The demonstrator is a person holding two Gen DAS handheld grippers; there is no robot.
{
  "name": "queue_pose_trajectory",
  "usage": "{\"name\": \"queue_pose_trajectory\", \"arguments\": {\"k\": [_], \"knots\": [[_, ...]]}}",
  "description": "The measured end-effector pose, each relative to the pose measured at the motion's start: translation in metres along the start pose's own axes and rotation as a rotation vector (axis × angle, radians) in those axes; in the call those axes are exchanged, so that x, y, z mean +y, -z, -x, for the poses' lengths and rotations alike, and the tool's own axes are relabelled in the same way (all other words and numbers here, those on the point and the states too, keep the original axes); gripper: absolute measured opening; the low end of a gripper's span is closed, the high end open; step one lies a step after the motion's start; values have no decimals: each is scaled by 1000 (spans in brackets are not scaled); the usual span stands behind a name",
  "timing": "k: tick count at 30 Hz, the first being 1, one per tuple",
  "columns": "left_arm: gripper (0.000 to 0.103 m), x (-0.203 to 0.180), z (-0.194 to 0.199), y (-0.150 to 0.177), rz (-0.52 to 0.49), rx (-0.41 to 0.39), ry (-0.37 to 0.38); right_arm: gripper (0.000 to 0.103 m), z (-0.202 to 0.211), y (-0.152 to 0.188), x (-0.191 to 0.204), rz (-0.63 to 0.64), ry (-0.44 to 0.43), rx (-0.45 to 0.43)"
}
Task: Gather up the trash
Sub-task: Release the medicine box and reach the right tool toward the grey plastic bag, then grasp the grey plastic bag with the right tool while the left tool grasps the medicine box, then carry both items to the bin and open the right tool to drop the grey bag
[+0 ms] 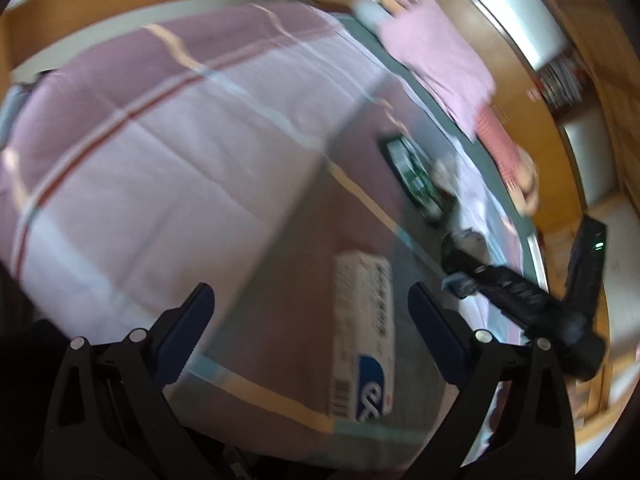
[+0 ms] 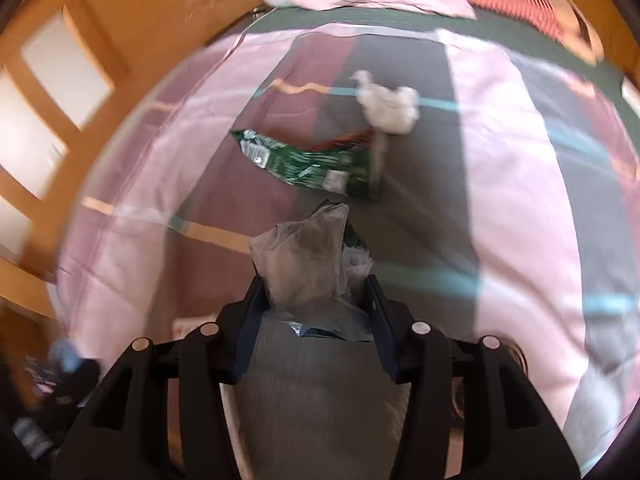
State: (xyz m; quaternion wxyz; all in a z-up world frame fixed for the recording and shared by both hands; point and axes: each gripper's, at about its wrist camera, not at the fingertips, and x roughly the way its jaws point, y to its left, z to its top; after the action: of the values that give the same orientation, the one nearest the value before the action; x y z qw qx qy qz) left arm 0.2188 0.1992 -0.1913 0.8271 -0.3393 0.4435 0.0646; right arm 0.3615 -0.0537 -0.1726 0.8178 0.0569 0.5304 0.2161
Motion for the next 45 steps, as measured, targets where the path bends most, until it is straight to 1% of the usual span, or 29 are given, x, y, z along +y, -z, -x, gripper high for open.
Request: {"name": "queue_pose_trajectory", "arguments": {"k": [2, 4, 5, 6, 8, 9, 12, 14, 15, 16, 17, 19, 22, 24, 27, 29, 31, 33, 35, 36, 38, 40, 43, 45], "knots": [[97, -6, -5, 3, -23, 32, 12, 50, 22, 6, -19, -81, -76, -10], [97, -19, -12, 7, -63, 59, 2, 50, 45, 18, -38, -149, -127, -30], [97, -26, -15, 9, -92, 66, -11, 50, 55, 24, -43, -161, -125, -43], [97, -41, -20, 12, -153, 68, -31, 50, 66, 32, -47, -162, -107, -61], [97, -60, -30, 17, -229, 63, -68, 50, 81, 43, -51, -152, -69, -86], [97, -74, -41, 23, -294, 73, -126, 50, 88, 50, -52, -146, -56, -93], [95, -89, -71, 39, -400, 134, -254, 50, 105, 71, -51, -101, 11, -115], [82, -87, -79, 43, -426, 156, -314, 50, 118, 88, -49, -64, 63, -136], [79, -88, -77, 44, -450, 132, -334, 50, 123, 94, -51, -58, 76, -144], [68, -89, -74, 43, -456, 114, -335, 50, 129, 102, -52, -67, 86, -160], [55, -88, -71, 42, -458, 99, -329, 50, 131, 107, -56, -83, 83, -172], [51, -84, -67, 41, -447, 91, -313, 50, 135, 118, -61, -122, 67, -185], [42, -78, -59, 38, -428, 73, -291, 50, 135, 126, -60, -122, 88, -190], [41, -76, -53, 37, -417, 58, -267, 50, 137, 130, -57, -123, 100, -206], [40, -74, -46, 39, -418, 37, -248, 50, 143, 137, -57, -151, 69, -230], [40, -76, -42, 43, -426, 20, -239, 50, 146, 140, -54, -145, 73, -233], [40, -80, -38, 44, -433, 0, -210, 50, 149, 143, -51, -131, 97, -241], [40, -85, -28, 45, -448, -38, -163, 50, 154, 146, -48, -125, 104, -252], [40, -90, -11, 49, -475, -99, -111, 50, 162, 149, -47, -130, 107, -264], [40, -93, 1, 52, -487, -135, -99, 50, 167, 150, -47, -133, 105, -274], [40, -99, 24, 58, -521, -211, -103, 50, 184, 154, -46, -121, 117, -309], [40, -105, 45, 68, -537, -251, -95, 50, 200, 160, -43, -97, 173, -339], [40, -118, 83, 86, -552, -289, -27, 50, 219, 174, -40, -57, 233, -354], [40, -128, 106, 100, -581, -319, 11, 50, 231, 186, -38, -25, 267, -357]]}}
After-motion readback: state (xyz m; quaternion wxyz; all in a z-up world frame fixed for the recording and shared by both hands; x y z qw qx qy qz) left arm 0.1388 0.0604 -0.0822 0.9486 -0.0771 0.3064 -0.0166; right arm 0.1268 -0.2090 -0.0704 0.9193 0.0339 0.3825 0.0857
